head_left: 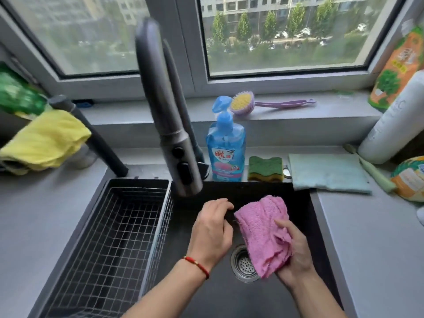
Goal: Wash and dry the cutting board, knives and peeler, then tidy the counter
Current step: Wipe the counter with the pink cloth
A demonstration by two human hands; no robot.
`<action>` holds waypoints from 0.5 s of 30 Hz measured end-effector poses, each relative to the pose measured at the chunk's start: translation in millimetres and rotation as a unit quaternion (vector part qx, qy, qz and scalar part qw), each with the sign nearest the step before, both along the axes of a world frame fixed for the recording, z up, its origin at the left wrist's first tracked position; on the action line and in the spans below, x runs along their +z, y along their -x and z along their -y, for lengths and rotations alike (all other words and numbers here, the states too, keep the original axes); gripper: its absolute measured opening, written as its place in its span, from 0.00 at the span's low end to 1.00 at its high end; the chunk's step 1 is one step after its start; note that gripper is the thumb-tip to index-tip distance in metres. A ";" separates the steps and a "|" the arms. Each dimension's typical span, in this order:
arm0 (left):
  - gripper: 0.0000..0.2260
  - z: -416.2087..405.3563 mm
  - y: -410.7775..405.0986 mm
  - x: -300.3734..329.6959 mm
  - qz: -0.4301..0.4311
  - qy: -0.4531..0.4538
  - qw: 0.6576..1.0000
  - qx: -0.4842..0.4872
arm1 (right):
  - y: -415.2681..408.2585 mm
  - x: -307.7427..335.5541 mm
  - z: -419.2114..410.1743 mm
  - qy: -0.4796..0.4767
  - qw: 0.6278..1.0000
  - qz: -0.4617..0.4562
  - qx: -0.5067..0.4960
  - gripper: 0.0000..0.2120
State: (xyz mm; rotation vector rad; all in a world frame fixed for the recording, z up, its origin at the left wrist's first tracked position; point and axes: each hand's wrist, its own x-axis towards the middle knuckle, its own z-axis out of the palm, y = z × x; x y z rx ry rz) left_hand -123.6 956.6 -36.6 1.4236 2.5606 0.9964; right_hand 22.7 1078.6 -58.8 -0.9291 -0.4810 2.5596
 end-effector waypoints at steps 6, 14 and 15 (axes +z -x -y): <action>0.20 70.8 67.9 16.2 0.040 0.059 0.992 0.107 | 92.2 14.9 55.8 -0.078 0.990 0.117 -0.002 0.16; 0.21 101.5 101.5 15.2 0.047 0.081 0.994 0.063 | 179.1 -9.2 77.1 -0.604 0.701 0.365 -0.100 0.10; 0.22 106.2 102.5 12.9 0.041 0.081 0.994 0.056 | 194.5 -14.6 79.3 -0.618 0.685 0.377 -0.086 0.10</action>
